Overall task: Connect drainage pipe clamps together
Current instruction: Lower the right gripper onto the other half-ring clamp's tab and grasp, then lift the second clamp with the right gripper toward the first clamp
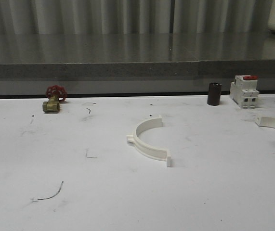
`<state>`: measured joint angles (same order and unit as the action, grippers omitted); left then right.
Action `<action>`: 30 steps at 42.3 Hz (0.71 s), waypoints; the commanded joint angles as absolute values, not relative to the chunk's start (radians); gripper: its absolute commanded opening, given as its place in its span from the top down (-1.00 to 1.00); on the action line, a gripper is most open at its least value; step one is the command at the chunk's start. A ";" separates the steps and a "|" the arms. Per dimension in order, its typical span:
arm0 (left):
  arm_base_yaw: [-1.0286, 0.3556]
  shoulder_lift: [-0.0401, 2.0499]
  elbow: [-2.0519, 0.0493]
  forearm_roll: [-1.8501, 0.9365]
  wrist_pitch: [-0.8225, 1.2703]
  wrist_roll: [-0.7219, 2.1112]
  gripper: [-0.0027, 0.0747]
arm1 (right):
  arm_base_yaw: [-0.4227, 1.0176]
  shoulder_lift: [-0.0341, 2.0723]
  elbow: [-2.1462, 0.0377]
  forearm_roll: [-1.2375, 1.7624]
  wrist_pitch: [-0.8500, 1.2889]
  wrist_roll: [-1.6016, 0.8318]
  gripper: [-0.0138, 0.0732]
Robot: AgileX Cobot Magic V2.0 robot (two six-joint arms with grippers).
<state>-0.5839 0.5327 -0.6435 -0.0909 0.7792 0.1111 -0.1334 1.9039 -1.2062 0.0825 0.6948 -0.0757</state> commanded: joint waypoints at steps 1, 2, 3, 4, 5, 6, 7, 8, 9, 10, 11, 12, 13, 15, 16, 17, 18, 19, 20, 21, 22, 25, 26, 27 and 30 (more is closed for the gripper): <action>-0.584 0.536 -0.672 -0.104 0.709 0.111 0.01 | -0.140 1.856 -1.233 0.086 0.699 -0.087 0.31; -0.584 0.536 -0.672 -0.104 0.709 0.111 0.01 | -0.140 1.856 -1.233 0.086 0.704 -0.087 0.31; -0.584 0.536 -0.672 -0.104 0.709 0.111 0.01 | -0.140 1.856 -1.233 0.086 0.704 -0.087 0.31; -0.584 0.536 -0.672 -0.104 0.709 0.111 0.01 | -0.140 1.856 -1.233 0.087 0.704 -0.087 0.31; -0.584 0.536 -0.672 -0.104 0.709 0.111 0.01 | -0.140 1.856 -1.233 0.090 0.704 -0.087 0.31; -0.584 0.536 -0.672 -0.104 0.709 0.111 0.01 | -0.140 1.856 -1.233 0.093 0.706 -0.087 0.31; -0.584 0.536 -0.672 -0.104 0.709 0.111 0.01 | -0.140 1.856 -1.233 0.093 0.711 -0.087 0.31; -0.584 0.536 -0.672 -0.104 0.709 0.111 0.01 | -0.140 1.856 -1.233 0.091 0.713 -0.087 0.31; -0.584 0.536 -0.672 -0.104 0.709 0.111 0.01 | -0.140 1.854 -1.233 0.086 0.716 -0.087 0.31; -0.584 0.536 -0.672 -0.104 0.709 0.111 0.01 | -0.140 1.852 -1.233 0.086 0.719 -0.087 0.31; -0.584 0.536 -0.672 -0.104 0.709 0.111 0.01 | -0.140 1.850 -1.233 0.087 0.723 -0.085 0.31; -0.584 0.536 -0.672 -0.104 0.709 0.111 0.01 | -0.140 1.844 -1.233 0.087 0.724 -0.083 0.31; -0.584 0.536 -0.672 -0.104 0.709 0.111 0.01 | -0.140 1.836 -1.233 0.087 0.724 -0.083 0.31; -0.584 0.536 -0.672 -0.104 0.709 0.111 0.01 | -0.140 1.816 -1.233 0.087 0.729 -0.083 0.31; -0.584 0.536 -0.672 -0.104 0.709 0.111 0.01 | -0.140 1.804 -1.233 0.087 0.734 -0.083 0.31; -0.584 0.536 -0.672 -0.104 0.709 0.111 0.01 | -0.140 1.790 -1.233 0.091 0.741 -0.082 0.31; -0.584 0.536 -0.672 -0.104 0.709 0.111 0.01 | -0.140 1.770 -1.233 0.094 0.754 -0.078 0.31; -0.584 0.536 -0.672 -0.104 0.709 0.111 0.01 | -0.140 1.753 -1.233 0.098 0.766 -0.073 0.31; -0.584 0.536 -0.672 -0.104 0.709 0.111 0.01 | -0.137 1.735 -1.233 0.102 0.778 -0.067 0.31; -0.584 0.536 -0.672 -0.104 0.709 0.111 0.01 | -0.135 1.716 -1.233 0.105 0.789 -0.065 0.31; -0.584 0.536 -0.672 -0.104 0.709 0.111 0.01 | -0.131 1.691 -1.233 0.108 0.804 -0.064 0.31; -0.584 0.536 -0.672 -0.104 0.709 0.111 0.01 | -0.114 1.618 -1.233 0.119 0.838 -0.064 0.31; -0.584 0.536 -0.672 -0.104 0.709 0.111 0.01 | -0.107 1.605 -1.233 0.126 0.842 -0.064 0.31; -0.584 0.536 -0.672 -0.104 0.709 0.111 0.01 | -0.100 1.578 -1.233 0.134 0.848 -0.064 0.31; -0.584 0.536 -0.672 -0.104 0.709 0.111 0.01 | -0.076 1.524 -1.233 0.155 0.863 -0.054 0.31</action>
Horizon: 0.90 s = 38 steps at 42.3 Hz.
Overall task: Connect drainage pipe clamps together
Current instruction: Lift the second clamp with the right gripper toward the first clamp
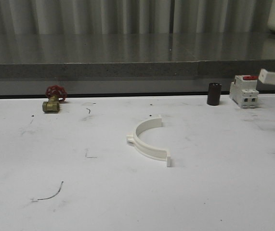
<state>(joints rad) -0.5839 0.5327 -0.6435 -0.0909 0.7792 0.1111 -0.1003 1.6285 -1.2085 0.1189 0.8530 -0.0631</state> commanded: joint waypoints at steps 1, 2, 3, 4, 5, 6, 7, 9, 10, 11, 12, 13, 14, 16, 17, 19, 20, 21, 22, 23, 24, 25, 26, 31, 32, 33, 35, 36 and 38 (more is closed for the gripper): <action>-0.584 0.536 -0.672 -0.104 0.709 0.111 0.01 | -0.069 1.503 -1.233 0.161 0.873 -0.041 0.31; -0.584 0.536 -0.672 -0.104 0.709 0.111 0.01 | -0.060 1.489 -1.235 0.162 0.882 -0.030 0.31; -0.584 0.536 -0.672 -0.104 0.709 0.111 0.01 | -0.052 1.476 -1.237 0.162 0.892 -0.015 0.31; -0.584 0.536 -0.672 -0.104 0.709 0.111 0.01 | -0.042 1.466 -1.240 0.160 0.907 0.000 0.31; -0.584 0.536 -0.672 -0.104 0.709 0.111 0.01 | -0.031 1.455 -1.244 0.157 0.918 0.016 0.31; -0.584 0.536 -0.672 -0.104 0.709 0.111 0.01 | -0.015 1.450 -1.252 0.152 0.929 0.029 0.31; -0.584 0.536 -0.672 -0.104 0.709 0.111 0.01 | -0.002 1.447 -1.258 0.144 0.943 0.044 0.31; -0.584 0.536 -0.672 -0.104 0.709 0.111 0.01 | 0.031 1.446 -1.274 0.113 0.971 0.087 0.31; -0.584 0.536 -0.672 -0.104 0.709 0.111 0.01 | 0.047 1.448 -1.281 0.097 0.981 0.108 0.31; -0.584 0.536 -0.672 -0.104 0.709 0.111 0.01 | 0.062 1.451 -1.288 0.077 0.989 0.137 0.31; -0.584 0.536 -0.672 -0.104 0.709 0.111 0.01 | 0.083 1.455 -1.296 0.063 0.993 0.160 0.31; -0.584 0.536 -0.672 -0.104 0.709 0.111 0.01 | 0.099 1.459 -1.303 0.051 0.997 0.188 0.31; -0.584 0.536 -0.672 -0.104 0.709 0.111 0.01 | 0.117 1.466 -1.309 0.037 1.000 0.208 0.31; -0.584 0.536 -0.672 -0.104 0.709 0.111 0.01 | 0.159 1.478 -1.321 0.021 1.000 0.239 0.31; -0.584 0.536 -0.672 -0.104 0.709 0.111 0.01 | 0.175 1.490 -1.327 0.010 1.000 0.259 0.31; -0.584 0.536 -0.672 -0.104 0.709 0.111 0.01 | 0.211 1.510 -1.342 0.000 0.999 0.285 0.31; -0.584 0.536 -0.672 -0.104 0.709 0.111 0.01 | 0.225 1.524 -1.347 -0.005 0.999 0.301 0.31; -0.584 0.536 -0.672 -0.104 0.709 0.111 0.01 | 0.242 1.537 -1.355 -0.006 0.999 0.312 0.31; -0.584 0.536 -0.672 -0.104 0.709 0.111 0.01 | 0.253 1.549 -1.360 -0.009 0.997 0.327 0.31; -0.584 0.536 -0.672 -0.104 0.709 0.111 0.01 | 0.268 1.566 -1.366 -0.011 0.996 0.337 0.31; -0.584 0.536 -0.672 -0.104 0.709 0.111 0.01 | 0.279 1.579 -1.371 -0.014 0.996 0.344 0.31; -0.584 0.536 -0.672 -0.104 0.709 0.111 0.01 | 0.289 1.592 -1.374 -0.015 0.995 0.353 0.31; -0.584 0.536 -0.672 -0.104 0.709 0.111 0.01 | 0.301 1.609 -1.378 -0.016 0.993 0.362 0.31; -0.584 0.536 -0.672 -0.104 0.709 0.111 0.01 | 0.340 1.676 -1.392 -0.022 0.968 0.406 0.31; -0.584 0.536 -0.672 -0.104 0.709 0.111 0.01 | 0.346 1.690 -1.393 -0.023 0.960 0.415 0.31; -0.584 0.536 -0.672 -0.104 0.709 0.111 0.01 | 0.350 1.700 -1.393 -0.023 0.950 0.425 0.31; -0.584 0.536 -0.672 -0.104 0.709 0.111 0.01 | 0.356 1.722 -1.393 -0.023 0.928 0.436 0.30; -0.584 0.536 -0.672 -0.104 0.709 0.111 0.01 | 0.358 1.732 -1.393 -0.024 0.920 0.437 0.30; -0.584 0.536 -0.672 -0.104 0.709 0.111 0.01 | 0.358 1.753 -1.393 -0.024 0.900 0.445 0.31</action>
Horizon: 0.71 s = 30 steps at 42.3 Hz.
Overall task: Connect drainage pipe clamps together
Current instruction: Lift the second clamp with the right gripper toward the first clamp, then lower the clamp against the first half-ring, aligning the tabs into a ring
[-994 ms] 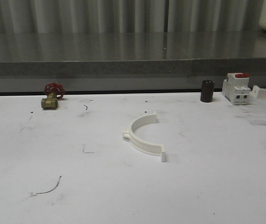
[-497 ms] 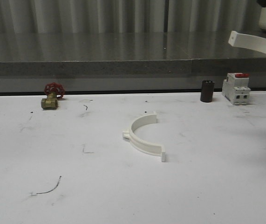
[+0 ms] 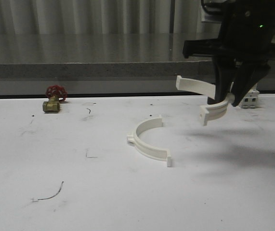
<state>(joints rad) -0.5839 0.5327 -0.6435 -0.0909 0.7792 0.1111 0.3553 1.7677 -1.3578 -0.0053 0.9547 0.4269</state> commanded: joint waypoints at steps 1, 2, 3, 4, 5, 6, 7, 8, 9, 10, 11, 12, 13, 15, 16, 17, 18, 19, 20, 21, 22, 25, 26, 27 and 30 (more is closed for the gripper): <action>-0.584 0.536 -0.672 -0.104 0.709 0.111 0.01 | 0.359 1.761 -1.393 -0.024 0.894 0.448 0.31; -0.584 0.536 -0.672 -0.104 0.709 0.111 0.01 | 0.359 1.771 -1.393 -0.026 0.887 0.453 0.31; -0.584 0.536 -0.672 -0.104 0.709 0.111 0.01 | 0.359 1.778 -1.393 -0.026 0.882 0.458 0.31; -0.584 0.536 -0.672 -0.104 0.709 0.111 0.01 | 0.359 1.785 -1.393 -0.026 0.874 0.461 0.30; -0.584 0.536 -0.672 -0.104 0.709 0.111 0.01 | 0.359 1.795 -1.393 -0.026 0.865 0.462 0.30; -0.584 0.536 -0.672 -0.104 0.709 0.111 0.01 | 0.359 1.800 -1.393 -0.027 0.856 0.464 0.30; -0.584 0.536 -0.672 -0.104 0.709 0.111 0.01 | 0.359 1.810 -1.393 -0.028 0.846 0.465 0.30; -0.584 0.536 -0.672 -0.104 0.709 0.111 0.01 | 0.359 1.815 -1.393 -0.028 0.838 0.465 0.30; -0.584 0.536 -0.672 -0.104 0.709 0.111 0.01 | 0.359 1.821 -1.393 -0.028 0.827 0.465 0.30; -0.584 0.536 -0.672 -0.104 0.709 0.111 0.01 | 0.359 1.830 -1.393 -0.028 0.822 0.465 0.30; -0.584 0.536 -0.672 -0.104 0.709 0.111 0.01 | 0.359 1.835 -1.393 -0.028 0.817 0.465 0.30; -0.584 0.536 -0.672 -0.104 0.709 0.111 0.01 | 0.359 1.843 -1.393 -0.028 0.812 0.465 0.30; -0.584 0.536 -0.672 -0.104 0.709 0.111 0.01 | 0.359 1.848 -1.393 -0.028 0.810 0.465 0.30; -0.584 0.536 -0.672 -0.104 0.709 0.111 0.01 | 0.359 1.859 -1.393 -0.031 0.802 0.465 0.30; -0.584 0.536 -0.672 -0.104 0.709 0.111 0.01 | 0.359 1.864 -1.393 -0.032 0.799 0.465 0.30; -0.584 0.536 -0.672 -0.104 0.709 0.111 0.01 | 0.359 1.867 -1.393 -0.033 0.796 0.465 0.30; -0.584 0.536 -0.672 -0.104 0.709 0.111 0.01 | 0.359 1.872 -1.393 -0.033 0.791 0.465 0.30; -0.584 0.536 -0.672 -0.104 0.709 0.111 0.01 | 0.359 1.877 -1.393 -0.034 0.787 0.465 0.30; -0.584 0.536 -0.672 -0.104 0.709 0.111 0.01 | 0.359 1.880 -1.393 -0.034 0.782 0.465 0.30; -0.584 0.536 -0.672 -0.104 0.709 0.111 0.01 | 0.359 1.884 -1.393 -0.034 0.779 0.465 0.30; -0.584 0.536 -0.672 -0.104 0.709 0.111 0.01 | 0.359 1.889 -1.393 -0.034 0.776 0.465 0.30; -0.584 0.536 -0.672 -0.104 0.709 0.111 0.01 | 0.359 1.900 -1.393 -0.035 0.768 0.465 0.30; -0.584 0.536 -0.672 -0.104 0.709 0.111 0.01 | 0.359 1.902 -1.393 -0.035 0.765 0.465 0.30; -0.584 0.536 -0.672 -0.104 0.709 0.111 0.01 | 0.359 1.905 -1.393 -0.037 0.763 0.465 0.30; -0.584 0.536 -0.672 -0.104 0.709 0.111 0.01 | 0.359 1.910 -1.393 -0.039 0.748 0.465 0.30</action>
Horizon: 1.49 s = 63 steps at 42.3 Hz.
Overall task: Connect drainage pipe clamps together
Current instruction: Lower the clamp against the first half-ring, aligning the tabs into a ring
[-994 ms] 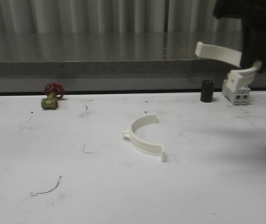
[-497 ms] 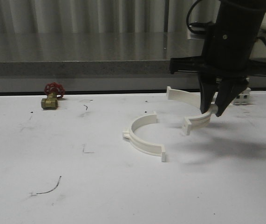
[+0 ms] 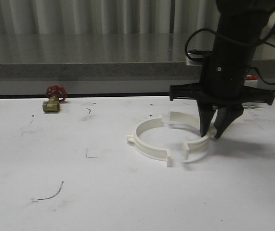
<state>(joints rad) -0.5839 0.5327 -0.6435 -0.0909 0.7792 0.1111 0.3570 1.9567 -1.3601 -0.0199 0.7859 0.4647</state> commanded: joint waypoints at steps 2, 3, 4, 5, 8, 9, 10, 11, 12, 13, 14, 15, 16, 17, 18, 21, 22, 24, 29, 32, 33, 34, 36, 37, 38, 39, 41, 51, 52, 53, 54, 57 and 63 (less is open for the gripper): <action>-0.584 0.536 -0.672 -0.104 0.709 0.111 0.01 | 0.359 1.910 -1.393 -0.039 0.739 0.465 0.30; -0.584 0.536 -0.672 -0.104 0.709 0.111 0.01 | 0.359 1.911 -1.393 -0.039 0.737 0.465 0.30; -0.584 0.536 -0.672 -0.104 0.709 0.111 0.01 | 0.359 1.912 -1.393 -0.039 0.736 0.465 0.30; -0.584 0.536 -0.672 -0.104 0.709 0.111 0.01 | 0.359 1.913 -1.393 -0.039 0.736 0.465 0.30; -0.584 0.536 -0.672 -0.104 0.709 0.111 0.01 | 0.359 1.916 -1.393 -0.039 0.735 0.467 0.30; -0.584 0.536 -0.672 -0.104 0.709 0.111 0.01 | 0.359 1.917 -1.393 -0.039 0.734 0.470 0.30; -0.584 0.536 -0.672 -0.104 0.709 0.111 0.01 | 0.359 1.917 -1.393 -0.039 0.732 0.471 0.30; -0.584 0.536 -0.672 -0.104 0.709 0.111 0.01 | 0.359 1.917 -1.393 -0.039 0.730 0.473 0.30; -0.584 0.536 -0.672 -0.104 0.709 0.111 0.01 | 0.359 1.917 -1.393 -0.039 0.725 0.473 0.30; -0.584 0.536 -0.672 -0.104 0.709 0.111 0.01 | 0.359 1.917 -1.393 -0.039 0.722 0.475 0.30; -0.584 0.536 -0.672 -0.104 0.709 0.111 0.01 | 0.359 1.917 -1.393 -0.039 0.720 0.474 0.30; -0.584 0.536 -0.672 -0.104 0.709 0.111 0.01 | 0.359 1.917 -1.393 -0.038 0.717 0.476 0.30; -0.584 0.536 -0.672 -0.104 0.709 0.111 0.01 | 0.360 1.917 -1.393 -0.038 0.716 0.477 0.30; -0.584 0.536 -0.672 -0.104 0.709 0.111 0.01 | 0.361 1.917 -1.393 -0.038 0.716 0.478 0.30; -0.584 0.536 -0.672 -0.104 0.709 0.111 0.01 | 0.361 1.917 -1.393 -0.038 0.716 0.478 0.30; -0.584 0.536 -0.672 -0.104 0.709 0.111 0.01 | 0.366 1.917 -1.393 -0.038 0.716 0.485 0.30; -0.584 0.536 -0.672 -0.104 0.709 0.111 0.01 | 0.367 1.917 -1.393 -0.038 0.716 0.489 0.30; -0.584 0.536 -0.672 -0.104 0.709 0.111 0.01 | 0.367 1.917 -1.393 -0.038 0.715 0.497 0.30; -0.584 0.536 -0.672 -0.104 0.709 0.111 0.01 | 0.367 1.917 -1.393 -0.038 0.712 0.501 0.30; -0.584 0.536 -0.672 -0.104 0.709 0.111 0.01 | 0.367 1.917 -1.393 -0.038 0.715 0.502 0.30; -0.584 0.536 -0.672 -0.104 0.709 0.111 0.01 | 0.367 1.917 -1.393 -0.038 0.716 0.502 0.30; -0.584 0.536 -0.672 -0.104 0.709 0.111 0.01 | 0.367 1.917 -1.393 -0.038 0.718 0.502 0.30; -0.584 0.536 -0.672 -0.104 0.709 0.111 0.01 | 0.367 1.917 -1.393 -0.038 0.719 0.502 0.30; -0.584 0.536 -0.672 -0.104 0.709 0.111 0.01 | 0.367 1.917 -1.393 -0.038 0.719 0.502 0.30; -0.584 0.536 -0.672 -0.104 0.709 0.111 0.01 | 0.369 1.917 -1.393 -0.038 0.719 0.502 0.30; -0.584 0.536 -0.672 -0.104 0.709 0.111 0.01 | 0.370 1.917 -1.393 -0.038 0.721 0.502 0.30; -0.584 0.536 -0.672 -0.104 0.709 0.111 0.01 | 0.371 1.917 -1.393 -0.038 0.722 0.502 0.30; -0.603 0.536 -0.672 -0.104 0.709 0.111 0.01 | 0.372 1.917 -1.392 -0.038 0.723 0.503 0.30; -0.603 0.536 -0.672 -0.104 0.709 0.111 0.01 | 0.372 1.917 -1.392 -0.038 0.723 0.504 0.30; -0.603 0.536 -0.672 -0.104 0.709 0.111 0.01 | 0.372 1.917 -1.392 -0.038 0.722 0.504 0.30; -0.603 0.536 -0.672 -0.104 0.709 0.111 0.01 | 0.372 1.917 -1.391 -0.038 0.721 0.505 0.30; -0.603 0.536 -0.672 -0.104 0.709 0.111 0.01 | 0.372 1.918 -1.391 -0.038 0.721 0.511 0.30; -0.603 0.536 -0.672 -0.104 0.709 0.111 0.01 | 0.372 1.936 -1.391 -0.038 0.727 0.511 0.30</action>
